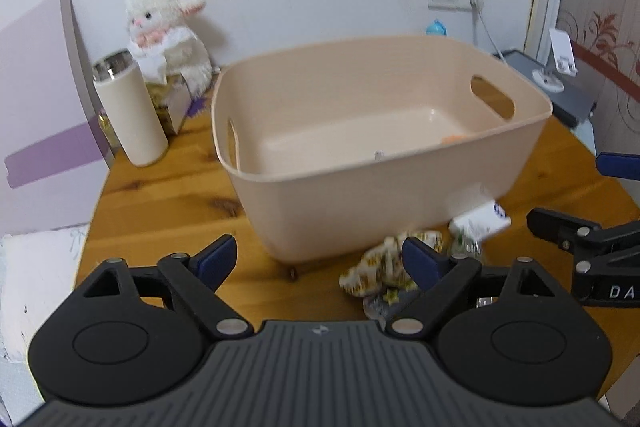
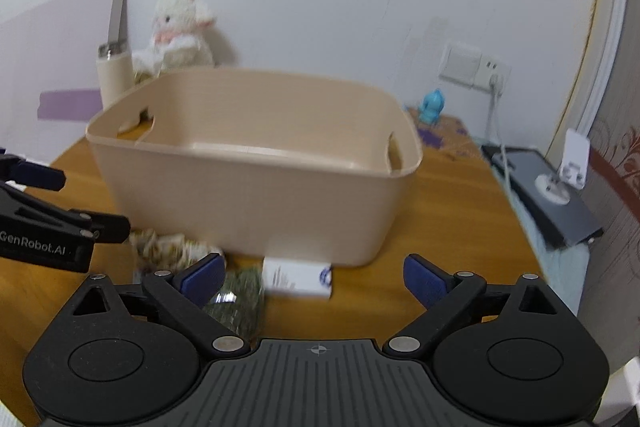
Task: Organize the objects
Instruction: 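Grasp the floral scrunchie with the left tool while the right tool grasps the green herb bag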
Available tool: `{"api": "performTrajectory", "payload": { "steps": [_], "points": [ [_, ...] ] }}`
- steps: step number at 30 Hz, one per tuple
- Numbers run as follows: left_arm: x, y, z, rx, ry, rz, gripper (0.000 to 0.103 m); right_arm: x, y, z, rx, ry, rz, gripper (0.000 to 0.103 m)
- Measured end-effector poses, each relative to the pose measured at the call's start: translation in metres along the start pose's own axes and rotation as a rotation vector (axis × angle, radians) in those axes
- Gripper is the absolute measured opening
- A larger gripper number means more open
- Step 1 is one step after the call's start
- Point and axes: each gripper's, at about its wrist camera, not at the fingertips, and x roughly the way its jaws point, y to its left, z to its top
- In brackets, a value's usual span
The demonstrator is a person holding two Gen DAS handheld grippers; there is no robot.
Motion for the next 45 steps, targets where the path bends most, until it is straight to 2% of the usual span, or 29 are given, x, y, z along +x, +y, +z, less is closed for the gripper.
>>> {"api": "performTrajectory", "payload": {
  "steps": [7,14,19,21,23,25,27,29,30,31,32,33,36,37,45],
  "points": [
    [0.021,0.006,-0.017,-0.039,0.050,-0.072,0.090,0.022,0.007,-0.017,0.006,0.070,0.039,0.097],
    [0.037,0.009,-0.019,-0.053,0.059,-0.091,0.090,0.044,0.019,-0.026,0.003,0.142,0.085,0.097],
    [0.050,0.012,-0.018,-0.084,0.073,-0.118,0.089,0.055,0.026,-0.028,0.003,0.154,0.115,0.095],
    [0.054,0.010,-0.018,-0.087,0.077,-0.130,0.085,0.058,0.027,-0.028,0.006,0.152,0.122,0.091],
    [0.059,0.008,-0.018,-0.083,0.089,-0.155,0.071,0.062,0.028,-0.028,0.008,0.155,0.128,0.087],
    [0.062,0.006,-0.019,-0.082,0.094,-0.174,0.067,0.064,0.028,-0.028,0.010,0.157,0.138,0.080],
    [0.064,0.004,-0.019,-0.086,0.082,-0.188,0.059,0.066,0.029,-0.029,0.007,0.160,0.143,0.072],
    [0.065,0.003,-0.018,-0.093,0.077,-0.208,0.046,0.064,0.032,-0.030,-0.005,0.143,0.135,0.062],
    [0.065,0.003,-0.017,-0.095,0.075,-0.217,0.042,0.063,0.032,-0.030,-0.004,0.139,0.140,0.051],
    [0.066,0.003,-0.016,-0.096,0.074,-0.226,0.035,0.062,0.032,-0.030,-0.002,0.137,0.142,0.046],
    [0.066,0.002,-0.015,-0.095,0.074,-0.232,0.026,0.062,0.031,-0.030,0.000,0.139,0.142,0.045],
    [0.066,0.002,-0.014,-0.096,0.075,-0.239,0.022,0.062,0.031,-0.030,0.002,0.139,0.145,0.044],
    [0.067,0.001,-0.013,-0.093,0.079,-0.232,0.017,0.058,0.031,-0.032,-0.001,0.136,0.144,0.041],
    [0.067,0.000,-0.013,-0.088,0.080,-0.226,0.010,0.057,0.032,-0.034,-0.004,0.135,0.143,0.040],
    [0.054,-0.004,-0.019,-0.060,0.056,-0.196,0.009,0.043,0.024,-0.039,0.003,0.119,0.124,0.039]
  ]
}}
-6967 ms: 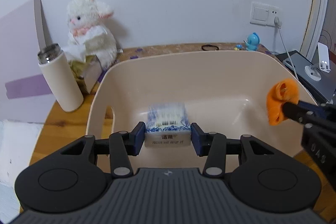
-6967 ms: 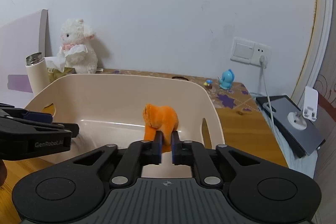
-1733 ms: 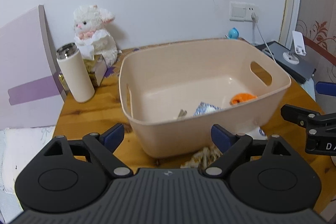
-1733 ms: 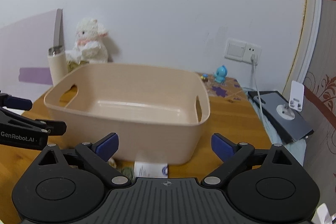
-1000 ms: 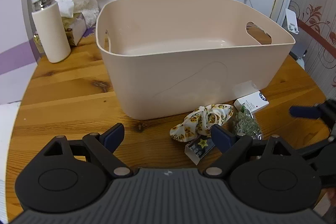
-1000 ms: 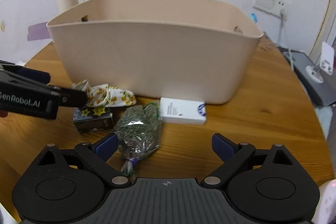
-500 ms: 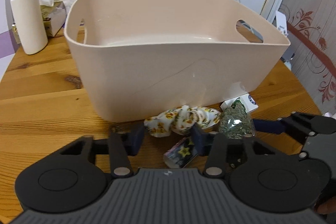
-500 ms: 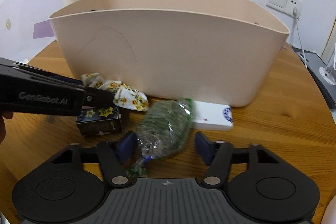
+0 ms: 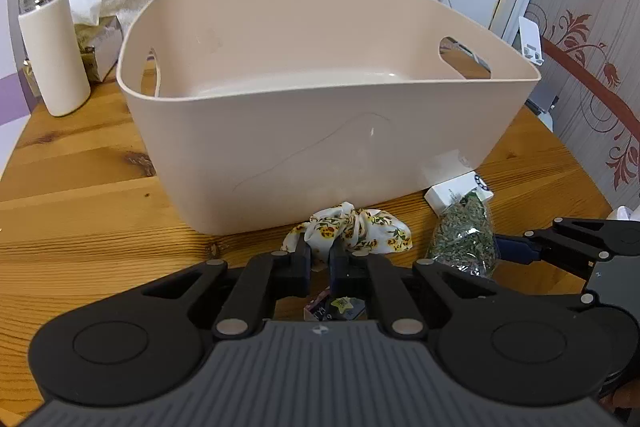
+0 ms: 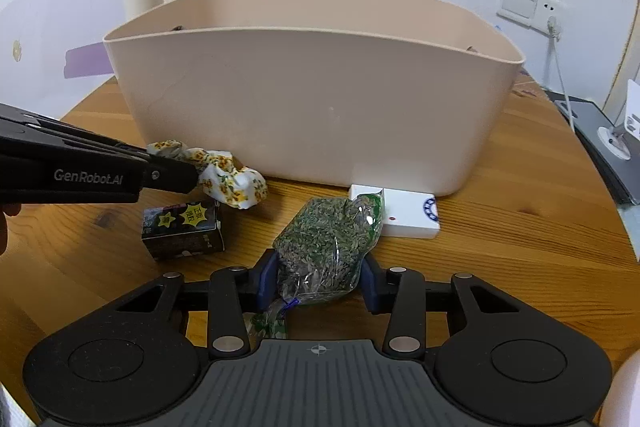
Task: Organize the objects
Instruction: 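Grasp the floral scrunchie with the left tool while the right tool grasps the green herb bag, then drop the scrunchie and herb bag into the basket, opening both tools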
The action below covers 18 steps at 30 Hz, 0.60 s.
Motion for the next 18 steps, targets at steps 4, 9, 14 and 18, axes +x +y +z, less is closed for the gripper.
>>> {"api": "performTrajectory", "payload": {
  "steps": [4,9,14,18],
  "points": [
    [-0.011,-0.004,-0.001,0.011,-0.015,0.006,0.009,-0.013,0.001,0.000,-0.006,-0.025,-0.011,0.039],
    [-0.026,-0.007,-0.003,0.023,-0.039,0.033,0.009,-0.027,0.004,0.004,-0.018,-0.062,-0.025,0.039],
    [-0.044,-0.010,-0.006,0.046,-0.069,0.046,0.009,-0.046,0.003,0.007,-0.021,-0.111,-0.033,0.039],
    [-0.060,-0.013,-0.008,0.060,-0.105,0.059,0.009,-0.065,0.002,0.010,-0.029,-0.161,-0.047,0.039]
  ]
}}
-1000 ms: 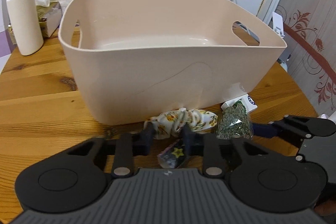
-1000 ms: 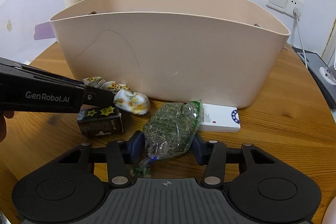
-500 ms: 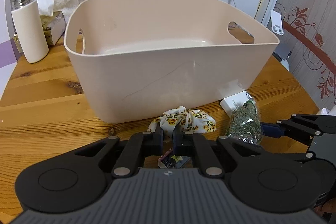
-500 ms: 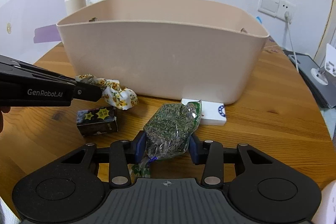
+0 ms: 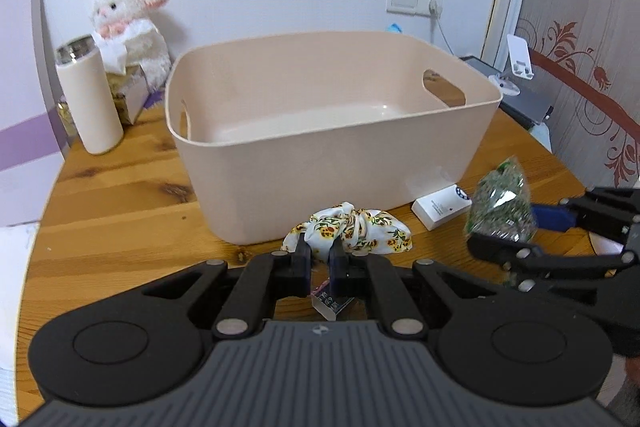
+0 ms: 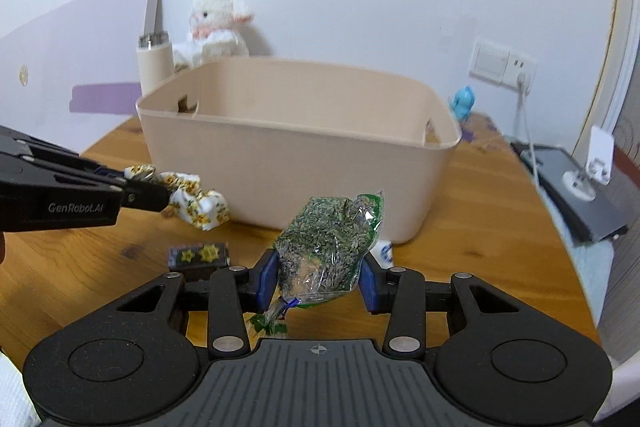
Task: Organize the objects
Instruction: 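Drop the scrunchie and herb bag into the basket, opening both tools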
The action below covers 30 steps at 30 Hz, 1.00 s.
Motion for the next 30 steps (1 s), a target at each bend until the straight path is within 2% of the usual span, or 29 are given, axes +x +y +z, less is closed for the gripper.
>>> {"api": "performTrajectory", "payload": {
  "steps": [10,18,24,30],
  "points": [
    [-0.042,-0.004,0.024,0.021,-0.122,0.023,0.009,-0.032,-0.011,0.026,-0.020,-0.131,-0.040,0.039],
    [-0.052,-0.005,0.056,0.031,-0.196,0.061,0.009,-0.040,-0.021,0.058,-0.026,-0.232,-0.069,0.039],
    [-0.025,0.000,0.078,0.021,-0.196,0.113,0.009,-0.026,-0.028,0.082,-0.030,-0.274,-0.088,0.039],
    [0.022,0.009,0.093,0.016,-0.139,0.162,0.009,0.007,-0.035,0.096,-0.025,-0.249,-0.101,0.039]
  ]
}}
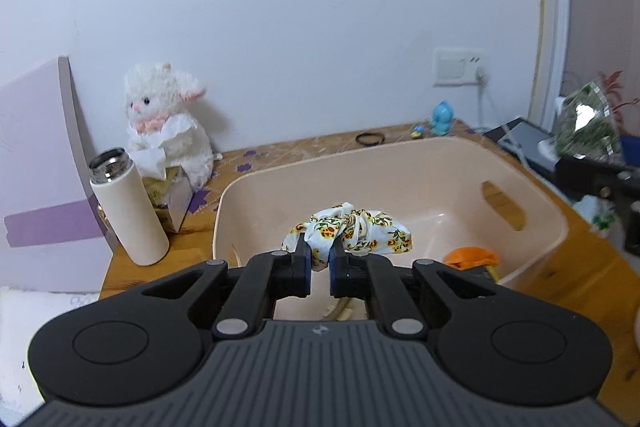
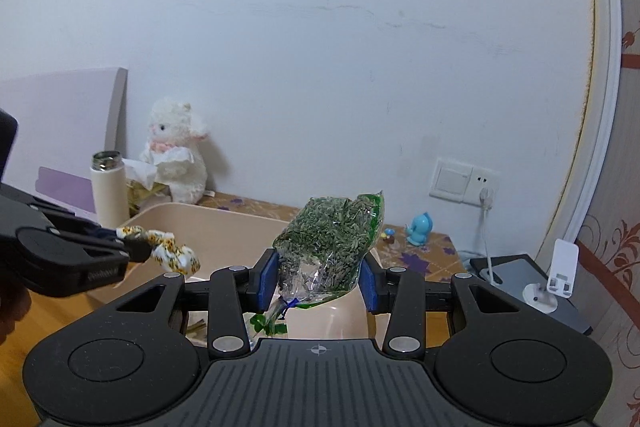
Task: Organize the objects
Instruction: 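Drop the scrunchie and herb bag into the basket, opening both tools, then grasp the black star-printed box with the left tool while the right tool grasps the white card box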
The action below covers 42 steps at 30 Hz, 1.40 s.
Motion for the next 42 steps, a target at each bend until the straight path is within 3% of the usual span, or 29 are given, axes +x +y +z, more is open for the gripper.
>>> {"api": "performTrajectory", "payload": {
  "steps": [9,17,19,20,22,24,34,42],
  "points": [
    [0.065,-0.006,-0.012,0.034,0.171,0.047,0.010,0.062,0.006,-0.015,-0.016,0.119,-0.013,0.039],
    [0.084,-0.005,-0.018,0.025,0.235,0.045,0.015,0.089,0.013,-0.033,-0.050,0.226,-0.014,0.041],
    [0.081,-0.004,-0.017,0.025,0.227,0.041,0.024,0.087,0.012,-0.031,-0.043,0.225,-0.016,0.052],
    [0.078,-0.005,-0.017,0.027,0.217,0.048,0.042,0.084,0.011,-0.030,-0.041,0.216,-0.010,0.052],
    [0.069,-0.006,-0.015,0.028,0.177,0.048,0.053,0.077,0.011,-0.027,-0.046,0.200,-0.006,0.058],
    [0.058,-0.007,-0.014,0.022,0.143,0.067,0.077,0.067,0.013,-0.024,-0.065,0.179,-0.014,0.063],
    [0.003,-0.004,-0.011,-0.009,0.058,0.098,0.081,0.014,0.008,-0.022,-0.066,0.122,-0.029,0.085],
    [-0.028,-0.004,-0.036,-0.026,0.056,0.097,0.082,-0.013,0.012,-0.043,-0.089,0.142,-0.020,0.092]
  ]
}}
